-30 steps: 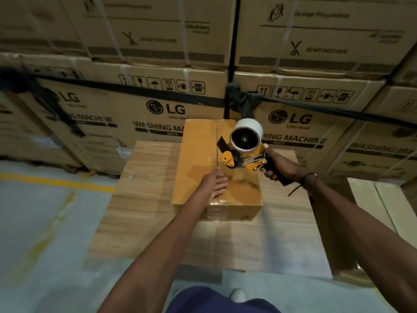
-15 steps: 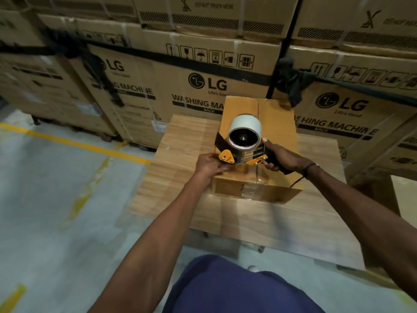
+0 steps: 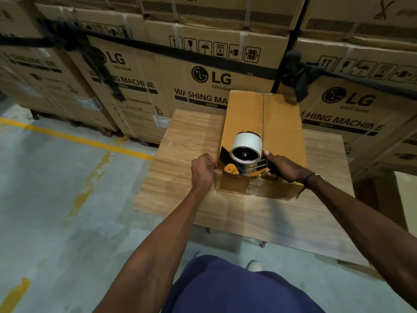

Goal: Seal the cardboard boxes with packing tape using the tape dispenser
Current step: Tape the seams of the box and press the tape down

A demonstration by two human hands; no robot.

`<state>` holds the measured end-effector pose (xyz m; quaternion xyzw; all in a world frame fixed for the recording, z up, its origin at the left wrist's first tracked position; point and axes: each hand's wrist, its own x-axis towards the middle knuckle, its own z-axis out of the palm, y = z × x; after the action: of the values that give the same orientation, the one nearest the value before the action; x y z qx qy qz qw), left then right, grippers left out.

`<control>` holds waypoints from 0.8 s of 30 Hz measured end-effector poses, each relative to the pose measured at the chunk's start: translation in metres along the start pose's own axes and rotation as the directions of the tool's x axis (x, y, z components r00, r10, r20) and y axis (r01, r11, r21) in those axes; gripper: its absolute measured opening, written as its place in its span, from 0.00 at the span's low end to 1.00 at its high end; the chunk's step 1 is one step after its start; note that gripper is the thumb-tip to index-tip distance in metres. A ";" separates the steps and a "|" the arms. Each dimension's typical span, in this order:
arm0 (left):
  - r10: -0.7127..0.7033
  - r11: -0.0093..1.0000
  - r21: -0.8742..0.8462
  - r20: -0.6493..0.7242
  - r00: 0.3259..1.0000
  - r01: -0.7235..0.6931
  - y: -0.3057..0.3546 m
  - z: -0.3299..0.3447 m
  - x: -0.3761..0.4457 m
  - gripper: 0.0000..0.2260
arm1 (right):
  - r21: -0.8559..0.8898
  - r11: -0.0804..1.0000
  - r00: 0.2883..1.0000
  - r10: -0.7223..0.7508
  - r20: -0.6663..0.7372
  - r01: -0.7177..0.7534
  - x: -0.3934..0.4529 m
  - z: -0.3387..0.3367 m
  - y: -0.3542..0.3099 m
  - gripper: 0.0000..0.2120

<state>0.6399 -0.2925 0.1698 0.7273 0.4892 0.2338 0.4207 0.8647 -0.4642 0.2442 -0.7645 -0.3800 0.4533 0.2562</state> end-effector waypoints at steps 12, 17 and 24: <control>-0.063 0.997 -0.049 -0.016 0.998 0.062 -0.028 -0.003 -0.003 0.12 | -0.117 0.993 1.000 -0.008 -0.028 0.005 0.022 0.019 0.001 0.52; -0.093 0.992 0.065 -0.180 0.979 0.106 -0.021 -0.005 -0.021 0.14 | -0.104 0.995 1.000 0.003 -0.007 -0.003 0.025 0.017 0.003 0.41; 0.115 0.993 -0.037 0.042 0.992 -0.114 -0.014 0.008 -0.047 0.18 | -0.070 0.998 0.999 0.002 0.040 0.001 0.031 0.015 0.007 0.37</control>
<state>0.6193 -0.3360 0.1575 0.7519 0.4331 0.2498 0.4297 0.8631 -0.4427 0.2165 -0.7639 -0.4004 0.4549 0.2217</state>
